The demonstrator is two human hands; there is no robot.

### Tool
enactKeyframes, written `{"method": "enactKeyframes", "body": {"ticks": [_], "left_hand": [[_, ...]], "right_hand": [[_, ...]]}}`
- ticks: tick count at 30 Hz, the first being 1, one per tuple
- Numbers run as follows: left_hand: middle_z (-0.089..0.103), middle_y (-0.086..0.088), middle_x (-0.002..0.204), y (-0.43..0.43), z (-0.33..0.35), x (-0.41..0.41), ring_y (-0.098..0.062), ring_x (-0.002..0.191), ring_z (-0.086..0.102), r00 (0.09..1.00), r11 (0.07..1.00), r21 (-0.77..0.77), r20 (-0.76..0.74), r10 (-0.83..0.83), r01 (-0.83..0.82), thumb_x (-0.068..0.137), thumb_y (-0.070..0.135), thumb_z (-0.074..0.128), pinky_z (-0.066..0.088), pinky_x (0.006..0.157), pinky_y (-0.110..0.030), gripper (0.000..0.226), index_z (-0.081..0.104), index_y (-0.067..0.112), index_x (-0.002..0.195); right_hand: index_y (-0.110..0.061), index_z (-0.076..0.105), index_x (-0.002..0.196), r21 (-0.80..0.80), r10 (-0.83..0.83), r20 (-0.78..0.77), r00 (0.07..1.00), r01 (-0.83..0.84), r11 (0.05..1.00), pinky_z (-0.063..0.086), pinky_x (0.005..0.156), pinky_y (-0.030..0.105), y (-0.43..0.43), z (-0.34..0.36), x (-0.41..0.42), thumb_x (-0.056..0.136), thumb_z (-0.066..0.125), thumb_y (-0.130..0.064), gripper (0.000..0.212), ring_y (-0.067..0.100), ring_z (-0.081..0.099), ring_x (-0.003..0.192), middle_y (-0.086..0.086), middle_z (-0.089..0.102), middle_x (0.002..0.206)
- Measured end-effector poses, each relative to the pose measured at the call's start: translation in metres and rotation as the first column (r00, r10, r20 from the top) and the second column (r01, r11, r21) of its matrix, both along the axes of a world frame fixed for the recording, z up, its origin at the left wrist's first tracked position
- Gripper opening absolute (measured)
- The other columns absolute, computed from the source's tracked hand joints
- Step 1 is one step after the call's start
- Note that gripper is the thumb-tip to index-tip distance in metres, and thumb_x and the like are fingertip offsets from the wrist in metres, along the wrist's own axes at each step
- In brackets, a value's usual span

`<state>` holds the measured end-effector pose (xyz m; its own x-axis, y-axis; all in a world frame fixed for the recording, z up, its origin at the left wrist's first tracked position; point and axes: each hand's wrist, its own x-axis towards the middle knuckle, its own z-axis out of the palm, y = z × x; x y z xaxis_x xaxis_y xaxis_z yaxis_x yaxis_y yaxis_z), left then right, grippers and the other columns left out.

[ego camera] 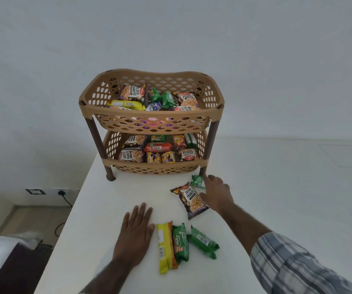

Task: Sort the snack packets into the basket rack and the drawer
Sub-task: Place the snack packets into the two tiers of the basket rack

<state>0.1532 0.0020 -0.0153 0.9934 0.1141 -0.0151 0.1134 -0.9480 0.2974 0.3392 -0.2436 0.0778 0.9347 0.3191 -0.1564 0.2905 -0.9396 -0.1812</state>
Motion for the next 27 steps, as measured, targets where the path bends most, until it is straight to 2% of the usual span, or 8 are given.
{"method": "enactKeyframes", "body": {"ticks": [2, 5, 9, 12, 15, 19, 22, 27], "left_hand": [[-0.004, 0.008, 0.168, 0.002, -0.001, -0.001, -0.013, 0.154, -0.011, 1.0, 1.0, 0.012, 0.005, 0.003, -0.003, 0.103, 0.054, 0.008, -0.005, 0.122, -0.037, 0.061, 0.008, 0.033, 0.16], [-0.004, 0.007, 0.168, 0.002, -0.002, -0.001, -0.015, 0.154, -0.009, 1.0, 1.0, 0.026, 0.018, -0.004, 0.003, 0.102, 0.052, 0.007, -0.004, 0.122, -0.038, 0.061, 0.007, 0.033, 0.16], [-0.001, 0.007, 0.168, 0.003, -0.004, -0.002, -0.016, 0.155, -0.005, 0.999, 0.999, 0.033, 0.043, -0.006, 0.005, 0.103, 0.052, 0.009, -0.005, 0.121, -0.036, 0.061, 0.01, 0.033, 0.16], [0.008, 0.005, 0.167, 0.003, -0.004, -0.003, -0.019, 0.155, 0.007, 0.999, 0.999, 0.048, 0.041, 0.001, -0.003, 0.104, 0.053, 0.009, -0.004, 0.12, -0.033, 0.061, 0.019, 0.03, 0.16], [0.014, 0.005, 0.167, 0.004, -0.005, -0.003, -0.021, 0.154, 0.015, 1.0, 0.999, 0.054, 0.014, 0.008, -0.009, 0.104, 0.053, 0.014, -0.002, 0.119, -0.033, 0.06, 0.024, 0.03, 0.159], [0.037, -0.002, 0.16, 0.007, -0.005, 0.001, -0.022, 0.151, 0.018, 1.0, 0.998, 0.064, -0.019, 0.02, -0.019, 0.104, 0.05, 0.014, 0.006, 0.117, -0.037, 0.062, 0.044, 0.025, 0.151], [0.05, -0.006, 0.151, 0.007, -0.006, 0.005, -0.019, 0.146, 0.013, 0.999, 0.998, 0.06, 0.019, 0.032, -0.033, 0.103, 0.049, 0.012, 0.009, 0.116, -0.038, 0.066, 0.057, 0.021, 0.142], [0.057, -0.006, 0.145, 0.008, -0.008, 0.009, -0.012, 0.154, -0.004, 0.995, 0.998, 0.021, 0.083, 0.058, -0.06, 0.102, 0.049, 0.012, 0.009, 0.115, -0.038, 0.068, 0.065, 0.02, 0.134]], "right_hand": [[-0.018, 0.041, 0.141, -0.074, 0.012, 0.065, 0.998, -0.008, 0.997, 0.043, 0.099, 0.048, 0.002, -0.003, 0.004, 0.09, 0.06, -0.036, 0.057, 0.028, 0.05, 0.12, 0.007, 0.054, 0.131], [-0.016, 0.047, 0.133, -0.076, -0.01, 0.107, 0.994, 0.018, 0.997, 0.047, 0.092, 0.042, 0.007, 0.001, 0.006, 0.089, 0.064, -0.035, 0.051, 0.028, 0.055, 0.112, 0.008, 0.058, 0.121], [-0.02, 0.039, 0.136, 0.01, -0.067, -0.003, 0.998, 0.067, 0.998, 0.053, 0.084, 0.041, 0.009, -0.001, -0.002, 0.086, 0.067, -0.037, 0.06, 0.028, 0.064, 0.1, 0.007, 0.064, 0.112], [-0.029, 0.03, 0.139, 0.058, -0.104, -0.111, 0.988, 0.11, 0.992, 0.057, 0.081, 0.043, 0.005, 0.006, -0.013, 0.079, 0.072, -0.041, 0.074, 0.027, 0.065, 0.098, 0.006, 0.062, 0.112], [-0.029, 0.035, 0.136, 0.066, -0.161, -0.169, 0.972, 0.174, 0.982, 0.058, 0.08, 0.041, 0.0, 0.029, -0.023, 0.072, 0.074, -0.04, 0.076, 0.023, 0.064, 0.093, 0.003, 0.057, 0.11], [-0.031, 0.045, 0.128, 0.27, -0.2, -0.229, 0.953, 0.26, 0.927, 0.062, 0.072, 0.039, -0.002, 0.099, -0.04, 0.073, 0.075, -0.034, 0.063, 0.017, 0.067, 0.08, 0.0, 0.062, 0.102], [-0.029, 0.053, 0.126, 0.518, -0.112, -0.276, 0.955, 0.246, 0.82, 0.055, 0.052, 0.023, 0.008, 0.187, -0.052, 0.086, 0.075, -0.018, 0.047, 0.018, 0.071, 0.073, 0.003, 0.064, 0.097], [-0.025, 0.056, 0.124, 0.79, -0.009, -0.156, 0.988, 0.131, 0.599, 0.055, 0.054, 0.029, 0.055, 0.304, -0.013, 0.089, 0.073, -0.018, 0.04, 0.023, 0.076, 0.07, 0.007, 0.07, 0.102]]}}
